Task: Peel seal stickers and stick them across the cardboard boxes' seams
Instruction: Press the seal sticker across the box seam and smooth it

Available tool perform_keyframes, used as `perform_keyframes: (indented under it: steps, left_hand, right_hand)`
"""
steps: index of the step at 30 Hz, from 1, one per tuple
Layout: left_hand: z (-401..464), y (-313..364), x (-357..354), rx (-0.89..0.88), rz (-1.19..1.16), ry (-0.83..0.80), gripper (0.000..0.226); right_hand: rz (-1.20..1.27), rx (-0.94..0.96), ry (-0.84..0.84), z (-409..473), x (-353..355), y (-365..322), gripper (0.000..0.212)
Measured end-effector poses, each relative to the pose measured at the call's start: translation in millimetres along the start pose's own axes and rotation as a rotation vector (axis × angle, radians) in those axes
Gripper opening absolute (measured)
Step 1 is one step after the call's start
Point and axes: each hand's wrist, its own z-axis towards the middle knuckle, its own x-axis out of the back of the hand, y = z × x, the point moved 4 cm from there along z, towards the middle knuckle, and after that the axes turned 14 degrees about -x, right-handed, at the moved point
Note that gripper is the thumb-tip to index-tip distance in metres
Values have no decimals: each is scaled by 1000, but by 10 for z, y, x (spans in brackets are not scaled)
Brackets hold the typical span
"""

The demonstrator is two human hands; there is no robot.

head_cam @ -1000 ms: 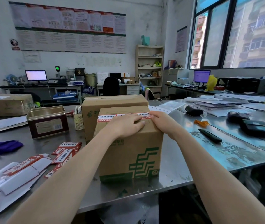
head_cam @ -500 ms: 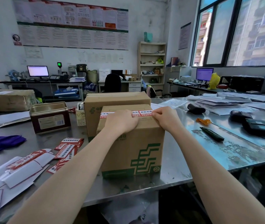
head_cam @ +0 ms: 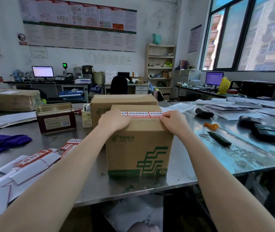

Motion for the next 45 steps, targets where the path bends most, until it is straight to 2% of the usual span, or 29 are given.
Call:
perform_keyframes:
  steps: [6,15,19,20,24,30,33,38,45]
  left_hand:
    - [13,308,5,-128,-33,36,33]
    - [185,954,-160,-291,-197,-15,34]
    - [362,1147,-289,-334,-231,-8,10]
    - [451,1196,-330,-341,-222,-12,10]
    - [731,1312,-503,-364,-200,-29,36]
    - [1199,1423,-904,-346,-196,-58,33]
    - [1412,1518,-996,-347,-149,28,29]
    - [1779,1656,-1058,-513,16,249,44]
    - [2311,1622,-1222,-532,37,223,46]
  right_hand:
    - [-183,-104,70,-11,116,106,22]
    - [-213,-203,282,82,480,602,18]
    - [-212,-244,343,194,629,781,20]
    - [-211,-251,353,262,650,825,21]
    - [-252,-252,421,466,708,913,29]
    - [-322,-243,449,939,746,1049,34]
    - [-326,-249,469,1162,779,1132,33]
    - [-313,-252,480,1570,752,1192,32]
    - [-331,-253,504,2106,621,1201,35]
